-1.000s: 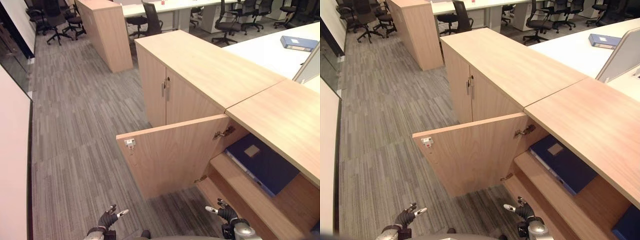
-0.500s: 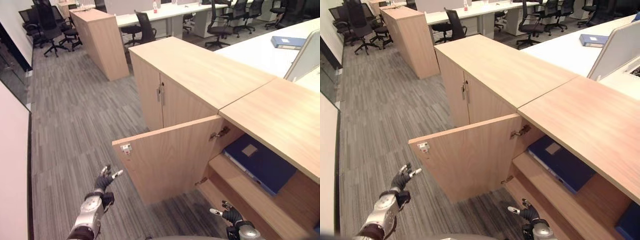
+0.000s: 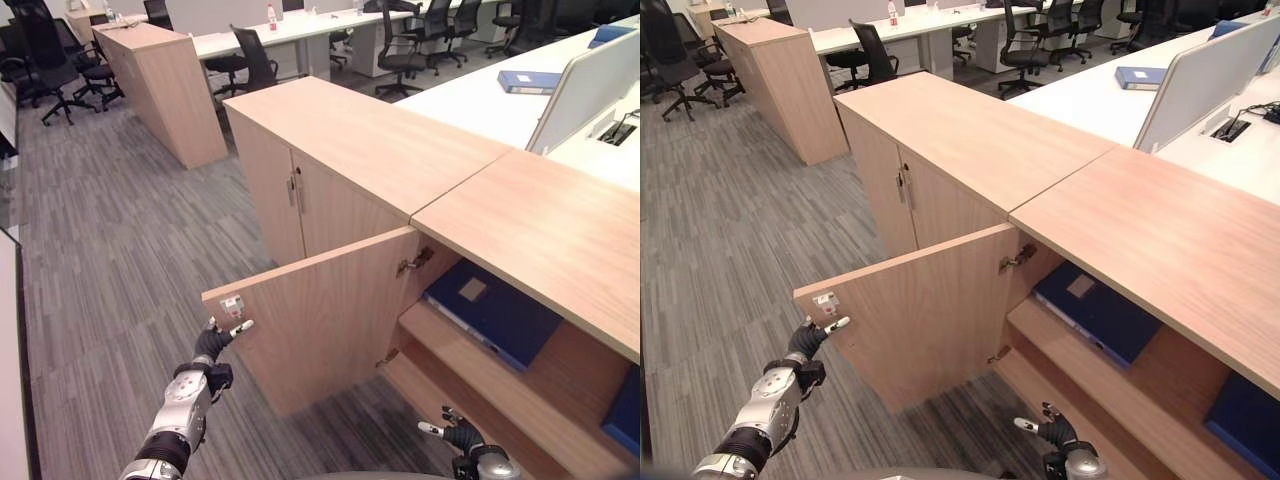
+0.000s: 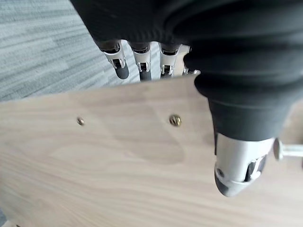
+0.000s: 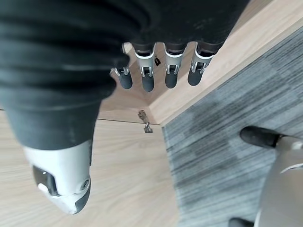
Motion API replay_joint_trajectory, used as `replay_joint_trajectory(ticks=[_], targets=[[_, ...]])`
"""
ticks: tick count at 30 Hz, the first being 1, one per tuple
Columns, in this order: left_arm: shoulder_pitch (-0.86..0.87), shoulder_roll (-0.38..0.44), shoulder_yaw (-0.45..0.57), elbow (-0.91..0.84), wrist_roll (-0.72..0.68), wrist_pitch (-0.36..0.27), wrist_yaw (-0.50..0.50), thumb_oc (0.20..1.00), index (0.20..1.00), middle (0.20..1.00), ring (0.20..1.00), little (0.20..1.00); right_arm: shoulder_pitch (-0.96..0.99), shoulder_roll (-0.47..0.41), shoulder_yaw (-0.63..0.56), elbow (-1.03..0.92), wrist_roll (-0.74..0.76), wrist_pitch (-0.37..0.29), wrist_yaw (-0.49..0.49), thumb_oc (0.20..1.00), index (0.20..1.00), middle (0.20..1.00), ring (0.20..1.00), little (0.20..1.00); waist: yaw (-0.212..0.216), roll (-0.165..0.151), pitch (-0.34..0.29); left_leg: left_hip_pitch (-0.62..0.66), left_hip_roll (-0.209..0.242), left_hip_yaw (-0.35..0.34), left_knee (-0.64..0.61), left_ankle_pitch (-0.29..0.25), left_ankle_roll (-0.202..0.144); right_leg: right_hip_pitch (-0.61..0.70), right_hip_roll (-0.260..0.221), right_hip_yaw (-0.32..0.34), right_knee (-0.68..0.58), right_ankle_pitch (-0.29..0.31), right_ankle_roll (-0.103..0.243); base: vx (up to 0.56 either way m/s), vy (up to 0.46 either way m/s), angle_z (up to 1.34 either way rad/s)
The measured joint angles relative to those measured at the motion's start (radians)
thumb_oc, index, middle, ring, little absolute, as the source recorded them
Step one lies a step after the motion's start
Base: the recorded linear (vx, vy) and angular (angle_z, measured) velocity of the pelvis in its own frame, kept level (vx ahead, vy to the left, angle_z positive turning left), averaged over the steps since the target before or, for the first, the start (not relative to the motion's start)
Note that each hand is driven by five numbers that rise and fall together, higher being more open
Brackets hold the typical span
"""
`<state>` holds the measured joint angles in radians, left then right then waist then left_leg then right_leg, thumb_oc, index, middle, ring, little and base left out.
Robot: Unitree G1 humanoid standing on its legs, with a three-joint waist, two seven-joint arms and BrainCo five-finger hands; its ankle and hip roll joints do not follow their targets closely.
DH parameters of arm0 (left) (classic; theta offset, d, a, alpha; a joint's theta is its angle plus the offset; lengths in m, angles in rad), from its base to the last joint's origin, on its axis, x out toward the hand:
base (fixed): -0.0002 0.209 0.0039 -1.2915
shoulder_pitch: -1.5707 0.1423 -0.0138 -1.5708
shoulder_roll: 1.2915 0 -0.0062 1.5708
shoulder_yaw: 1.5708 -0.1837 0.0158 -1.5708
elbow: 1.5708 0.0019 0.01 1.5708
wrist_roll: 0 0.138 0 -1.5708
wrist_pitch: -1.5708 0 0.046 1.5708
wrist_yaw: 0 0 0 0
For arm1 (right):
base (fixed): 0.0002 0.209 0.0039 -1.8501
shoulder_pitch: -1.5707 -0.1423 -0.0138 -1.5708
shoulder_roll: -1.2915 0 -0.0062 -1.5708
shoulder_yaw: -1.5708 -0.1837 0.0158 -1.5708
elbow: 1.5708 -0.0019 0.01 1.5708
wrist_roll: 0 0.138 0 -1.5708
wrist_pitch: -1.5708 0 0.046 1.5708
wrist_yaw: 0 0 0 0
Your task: Put the empty folder in the office cabinet
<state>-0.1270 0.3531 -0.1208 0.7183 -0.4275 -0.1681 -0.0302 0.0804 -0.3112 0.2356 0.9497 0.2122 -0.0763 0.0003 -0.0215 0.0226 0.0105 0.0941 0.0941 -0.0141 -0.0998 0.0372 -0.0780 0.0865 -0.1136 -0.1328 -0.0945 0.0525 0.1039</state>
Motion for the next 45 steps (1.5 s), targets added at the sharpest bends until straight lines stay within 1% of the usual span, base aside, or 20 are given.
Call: replay_joint_trajectory(ticks=[8,13,21,24,25,27,28,29,30,31,32,33,34,35,36,38,40,41,43,45], targets=[[0.015,0.002,-0.007,-0.052,-0.038,0.009,-0.003,1.000,1.000,1.000,1.000,1.000,-0.006,0.014,0.000,0.004,0.000,0.001,0.000,1.000,1.000,1.000,1.000,1.000,0.007,-0.007,0.001,0.000,-0.002,0.010,0.000,0.000,0.001,-0.005,-0.002,0.010,0.000,0.004,0.002,0.00,0.018,-0.03],[0.043,0.020,-0.054,-0.082,-0.035,0.013,-0.030,1.000,1.000,1.000,1.000,1.000,-0.008,0.015,-0.001,0.005,0.000,0.002,0.001,1.000,1.000,1.000,1.000,1.000,0.027,-0.009,0.003,-0.003,-0.006,0.014,0.000,-0.001,0.001,-0.012,-0.006,0.011,0.002,0.009,0.004,-0.02,0.089,-0.01],[0.088,0.151,-0.222,-0.144,0.091,0.039,-0.154,1.000,1.000,1.000,1.000,1.000,-0.009,0.016,-0.013,0.001,0.002,0.002,0.006,1.000,1.000,1.000,1.000,1.000,0.027,-0.030,0.018,-0.014,-0.030,0.022,0.000,-0.003,0.006,-0.030,-0.032,0.015,0.007,0.016,0.015,-0.07,0.074,-0.03],[0.104,0.177,-0.261,-0.175,0.110,0.037,-0.208,1.000,1.000,1.000,1.000,1.000,-0.033,0.020,-0.016,0.000,0.002,0.001,0.011,1.000,1.000,1.000,1.000,1.000,0.027,-0.048,0.040,-0.041,-0.054,0.065,0.004,0.004,0.019,-0.089,-0.046,0.054,0.014,0.049,0.026,-0.32,-0.022,-0.36],[0.115,0.186,-0.266,-0.189,0.110,0.035,-0.216,1.000,1.000,1.000,1.000,1.000,-0.052,0.019,-0.022,0.004,0.002,0.002,0.011,1.000,1.000,1.000,1.000,1.000,0.028,-0.058,0.049,-0.056,-0.056,0.085,0.010,0.010,0.025,-0.119,-0.050,0.079,0.021,0.068,0.037,-0.25,0.018,-0.73],[0.129,0.282,-0.283,-0.261,0.114,0.042,-0.238,1.000,1.000,1.000,1.000,1.000,-0.158,0.029,-0.051,0.039,0.005,0.001,0.009,1.000,1.000,1.000,1.000,1.000,0.026,-0.040,0.095,-0.105,-0.047,0.177,0.016,0.028,0.059,-0.203,-0.049,0.151,0.002,0.159,0.141,-0.26,0.074,-1.04],[0.119,0.292,-0.285,-0.271,0.125,0.044,-0.259,1.000,1.000,1.000,1.000,1.000,-0.187,0.027,-0.055,0.035,0.005,0.000,0.008,1.000,1.000,1.000,1.000,1.000,0.017,-0.025,0.120,-0.119,-0.040,0.179,0.003,0.036,0.078,-0.218,-0.053,0.107,0.022,0.138,0.138,-0.27,0.106,-0.67],[0.107,0.286,-0.289,-0.273,0.133,0.050,-0.270,1.000,1.000,1.000,1.000,1.000,-0.191,0.026,-0.054,0.040,0.005,0.004,0.009,1.000,1.000,1.000,1.000,1.000,0.031,0.003,0.133,-0.123,-0.016,0.202,0.009,0.045,0.083,-0.233,-0.063,-0.001,0.107,0.083,0.087,-0.18,0.081,-0.60],[0.115,0.283,-0.282,-0.282,0.130,0.050,-0.268,1.000,1.000,1.000,1.000,1.000,-0.196,0.027,-0.047,0.041,0.005,0.004,0.010,1.000,1.000,1.000,1.000,1.000,0.068,0.030,0.143,-0.121,0.007,0.246,0.013,0.051,0.076,-0.228,-0.076,-0.078,0.199,0.055,0.084,-0.22,0.087,-1.00],[0.132,0.296,-0.280,-0.302,0.131,0.049,-0.281,1.000,1.000,1.000,1.000,1.000,-0.210,0.038,-0.030,0.045,0.005,0.009,0.010,1.000,1.000,1.000,1.000,1.000,0.100,0.042,0.144,-0.106,0.031,0.299,0.022,0.047,0.080,-0.222,-0.136,-0.190,0.347,-0.018,0.082,-0.08,0.019,-1.35],[0.162,0.314,-0.279,-0.325,0.130,0.049,-0.286,1.000,1.000,1.000,1.000,1.000,-0.217,0.051,-0.029,0.064,0.005,0.006,0.019,1.000,1.000,1.000,1.000,1.000,0.131,0.044,0.142,-0.085,0.038,0.352,0.017,0.048,0.081,-0.199,-0.210,-0.299,0.451,-0.043,0.085,-0.09,-0.014,-1.35],[0.190,0.322,-0.270,-0.332,0.131,0.048,-0.294,1.000,1.000,1.000,1.000,1.000,-0.232,0.063,-0.027,0.072,0.005,0.002,0.021,1.000,1.000,1.000,1.000,1.000,0.147,0.039,0.137,-0.070,0.037,0.384,0.017,0.040,0.082,-0.159,-0.260,-0.332,0.485,-0.057,0.109,-0.10,-0.047,-1.16],[0.212,0.329,-0.271,-0.332,0.131,0.049,-0.296,1.000,1.000,1.000,1.000,1.000,-0.244,0.068,-0.022,0.069,0.005,-0.001,0.023,1.000,1.000,1.000,1.000,1.000,0.148,0.035,0.116,-0.073,0.031,0.388,0.014,0.037,0.068,-0.091,-0.277,-0.323,0.400,-0.042,0.131,-0.20,-0.141,-0.82],[0.212,0.344,-0.272,-0.332,0.131,0.050,-0.300,1.000,1.000,1.000,1.000,1.000,-0.251,0.071,-0.013,0.072,0.005,0.000,0.021,1.000,1.000,1.000,1.000,1.000,0.148,0.017,0.108,-0.073,0.027,0.409,0.014,0.051,0.047,-0.036,-0.283,-0.322,0.313,0.013,0.131,-0.15,-0.122,-0.71],[0.213,0.353,-0.269,-0.327,0.132,0.055,-0.302,1.000,1.000,1.000,1.000,1.000,-0.258,0.073,-0.004,0.077,0.005,0.001,0.021,1.000,1.000,1.000,1.000,1.000,0.156,0.006,0.103,-0.073,0.028,0.433,0.014,0.060,0.035,-0.020,-0.272,-0.324,0.246,0.001,0.153,-0.15,-0.148,-0.85],[0.270,0.362,-0.269,-0.330,0.143,0.057,-0.321,1.000,1.000,1.000,1.000,1.000,-0.271,0.063,0.002,0.081,0.004,0.000,0.019,1.000,1.000,1.000,1.000,1.000,0.166,0.022,0.076,-0.071,0.064,0.515,0.031,0.068,0.024,-0.012,-0.218,-0.349,0.126,-0.007,0.119,-0.08,-0.121,-1.10],[0.284,0.339,-0.284,-0.327,0.163,0.058,-0.339,1.000,1.000,1.000,1.000,1.000,-0.220,0.027,0.007,0.081,0.004,0.002,0.019,1.000,1.000,1.000,1.000,1.000,0.133,0.035,0.055,-0.078,0.083,0.497,0.047,0.077,0.010,0.037,-0.176,-0.354,0.028,0.000,0.104,-0.05,-0.166,-0.24],[0.287,0.327,-0.302,-0.328,0.170,0.055,-0.352,1.000,1.000,1.000,1.000,1.000,-0.192,-0.002,0.007,0.084,0.003,0.004,0.019,1.000,1.000,1.000,1.000,1.000,0.133,0.059,0.036,-0.070,0.097,0.496,0.035,0.085,0.000,0.035,-0.154,-0.341,0.008,0.008,0.095,-0.05,-0.139,-0.09],[0.287,0.325,-0.335,-0.342,0.179,0.050,-0.374,1.000,1.000,1.000,1.000,1.000,-0.166,-0.030,0.016,0.086,0.003,0.005,0.021,1.000,1.000,1.000,1.000,1.000,0.119,0.076,0.020,-0.068,0.115,0.500,0.030,0.093,-0.015,0.032,-0.134,-0.322,0.007,0.011,0.090,-0.09,-0.144,-0.30],[0.281,0.298,-0.350,-0.353,0.181,0.038,-0.394,1.000,1.000,1.000,1.000,1.000,-0.156,-0.060,0.036,0.089,0.002,0.010,0.021,1.000,1.000,1.000,1.000,1.000,0.068,0.099,0.006,-0.065,0.130,0.508,0.020,0.104,-0.044,0.004,-0.122,-0.290,0.001,0.017,0.086,-0.08,-0.123,-0.48]])
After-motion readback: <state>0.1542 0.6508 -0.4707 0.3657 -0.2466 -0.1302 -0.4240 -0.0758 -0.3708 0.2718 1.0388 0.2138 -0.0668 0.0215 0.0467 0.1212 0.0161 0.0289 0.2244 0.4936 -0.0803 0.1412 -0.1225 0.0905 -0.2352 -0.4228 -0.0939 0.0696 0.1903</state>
